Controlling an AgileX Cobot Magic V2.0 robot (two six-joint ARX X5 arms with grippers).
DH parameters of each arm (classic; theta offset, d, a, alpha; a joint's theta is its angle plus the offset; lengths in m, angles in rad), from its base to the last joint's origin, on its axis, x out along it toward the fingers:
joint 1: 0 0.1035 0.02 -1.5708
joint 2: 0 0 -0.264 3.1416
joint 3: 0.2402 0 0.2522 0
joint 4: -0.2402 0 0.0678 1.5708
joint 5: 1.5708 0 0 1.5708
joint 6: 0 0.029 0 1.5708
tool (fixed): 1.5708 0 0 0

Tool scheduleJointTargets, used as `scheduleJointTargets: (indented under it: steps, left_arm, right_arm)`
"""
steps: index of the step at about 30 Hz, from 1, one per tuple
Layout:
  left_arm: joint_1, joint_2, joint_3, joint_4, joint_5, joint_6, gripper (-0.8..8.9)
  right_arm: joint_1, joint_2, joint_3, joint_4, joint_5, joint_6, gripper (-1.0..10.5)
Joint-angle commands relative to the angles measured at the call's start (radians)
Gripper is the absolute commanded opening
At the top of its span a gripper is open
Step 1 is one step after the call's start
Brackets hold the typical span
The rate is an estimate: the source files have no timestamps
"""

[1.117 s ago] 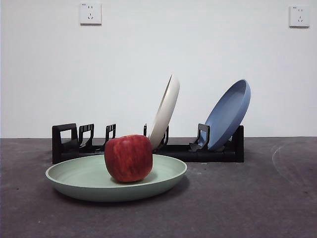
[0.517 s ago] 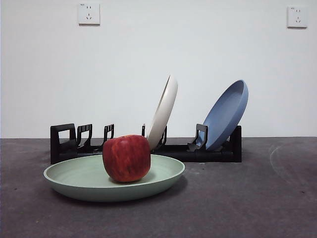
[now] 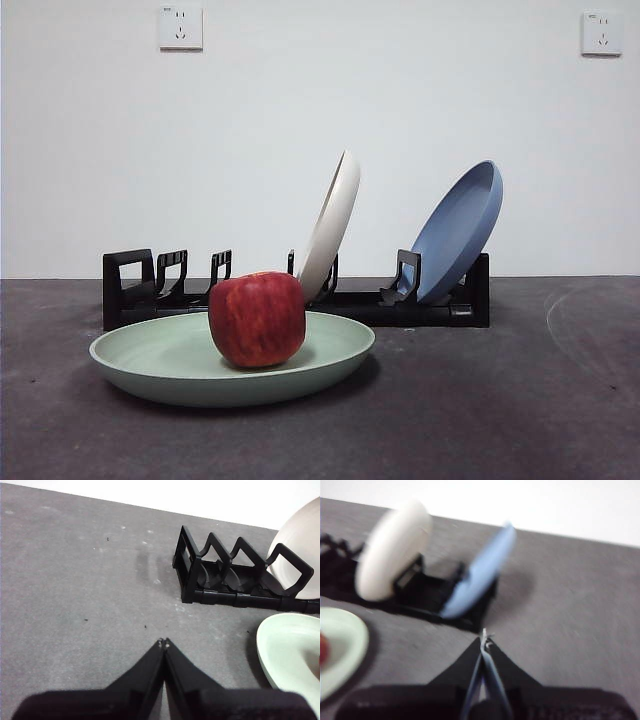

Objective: Take the green plate from the plate rack,put the plate on the table,take the apple from the table,put the apple in the plate

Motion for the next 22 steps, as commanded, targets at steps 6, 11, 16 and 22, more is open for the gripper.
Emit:
scheduleJointTargets:
  steps: [6,11,16,22]
  left_arm:
    - [-0.002,0.003,-0.005,0.01,0.004,0.013,-0.04]
    - [-0.002,0.004,-0.005,0.01,0.004,0.013,-0.04]
    - [-0.002,0.004,-0.005,0.01,0.004,0.013,-0.04]
    - [-0.002,0.004,-0.005,0.011,0.004,0.012,-0.04]
  right_arm:
    - [-0.096,-0.261,-0.323,0.193,0.001,0.053,0.0]
    - [-0.115,-0.367,-0.411,0.197,0.047,0.059,0.0]
    - [-0.115,-0.444,-0.482,0.185,0.108,0.117,0.0]
    - [-0.115,-0.509,-0.481,0.06,0.121,0.106,0.0]
